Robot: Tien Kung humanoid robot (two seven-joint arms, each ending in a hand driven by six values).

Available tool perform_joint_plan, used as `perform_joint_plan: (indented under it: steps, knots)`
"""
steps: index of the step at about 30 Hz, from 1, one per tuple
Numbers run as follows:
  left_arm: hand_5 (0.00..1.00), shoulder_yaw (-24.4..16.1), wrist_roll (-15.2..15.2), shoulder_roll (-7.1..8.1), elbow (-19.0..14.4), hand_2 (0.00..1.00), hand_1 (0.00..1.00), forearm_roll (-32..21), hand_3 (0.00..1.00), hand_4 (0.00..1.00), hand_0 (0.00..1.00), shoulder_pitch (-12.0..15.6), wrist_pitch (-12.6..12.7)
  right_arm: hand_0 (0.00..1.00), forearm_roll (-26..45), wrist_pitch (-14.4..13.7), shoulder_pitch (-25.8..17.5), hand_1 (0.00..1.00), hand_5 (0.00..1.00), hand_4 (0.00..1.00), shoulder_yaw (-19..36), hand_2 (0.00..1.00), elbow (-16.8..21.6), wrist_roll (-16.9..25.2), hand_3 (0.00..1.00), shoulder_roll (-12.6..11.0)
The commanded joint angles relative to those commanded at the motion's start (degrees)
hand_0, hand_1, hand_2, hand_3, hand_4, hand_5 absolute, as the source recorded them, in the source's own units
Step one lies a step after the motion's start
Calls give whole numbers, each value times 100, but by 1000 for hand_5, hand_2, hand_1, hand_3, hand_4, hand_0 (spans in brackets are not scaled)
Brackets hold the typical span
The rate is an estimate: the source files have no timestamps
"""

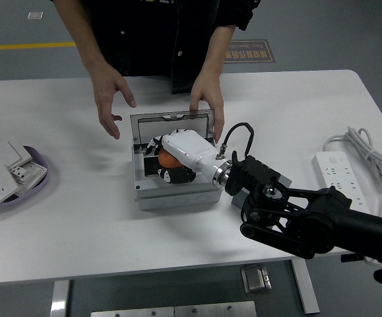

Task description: Pick up the cylinder from the cube,place it in the box,flap close box

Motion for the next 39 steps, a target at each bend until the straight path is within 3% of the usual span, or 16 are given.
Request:
perform_joint_plan:
  steps: [1, 2, 7, 8, 13, 14, 19, 27, 32, 39]
  knots:
    - [247, 1, 0, 0, 0, 626, 636, -1, 630, 684, 614, -1, 0, 785, -8, 22, -2, 703, 263, 706, 1, 691, -9, 0, 687, 1]
    - [249, 1, -1, 1, 0, 626, 637, -1, 630, 684, 614, -3, 0, 784, -16, 40, -5, 705, 308, 777, 5, 694, -16, 3, 717, 2]
    - [249, 6, -5, -2, 1, 626, 637, -7, 630, 684, 614, -8, 1, 784, -6, 80, -39, 705, 308, 777, 69, 694, -12, 57, 717, 1]
    - [249, 8, -5, -5, 1, 626, 637, -7, 630, 684, 614, -8, 0, 786, 32, 65, -56, 710, 358, 868, 101, 697, 8, 80, 746, -5]
    - [249, 27, -15, -24, 0, 626, 637, -31, 630, 684, 614, 1, 2, 786, 503, -145, -186, 710, 358, 868, 340, 697, 243, 354, 746, -84]
    - [248, 31, -17, -28, 0, 626, 637, -37, 630, 684, 614, 3, 2, 795, 584, -190, -214, 710, 446, 970, 391, 699, 300, 406, 754, -105]
    - [248, 49, -28, -45, 0, 626, 637, -61, 630, 684, 614, 12, 4, 795, 996, -335, -331, 710, 446, 970, 649, 699, 652, 584, 754, -263]
    - [248, 41, -25, -43, 2, 626, 635, -51, 630, 683, 614, 7, 4, 769, 1422, -303, -141, 687, 452, 963, 901, 678, 910, 550, 732, -526]
    - [247, 24, -14, -35, 2, 626, 637, -22, 631, 684, 614, -3, 1, 761, 1656, -286, 145, 679, 449, 948, 873, 673, 727, 578, 730, -648]
    - [247, 3, -1, -24, 3, 626, 637, 20, 631, 683, 614, -19, -4, 754, 2072, -292, 520, 674, 435, 932, 531, 672, -17, 775, 731, -629]
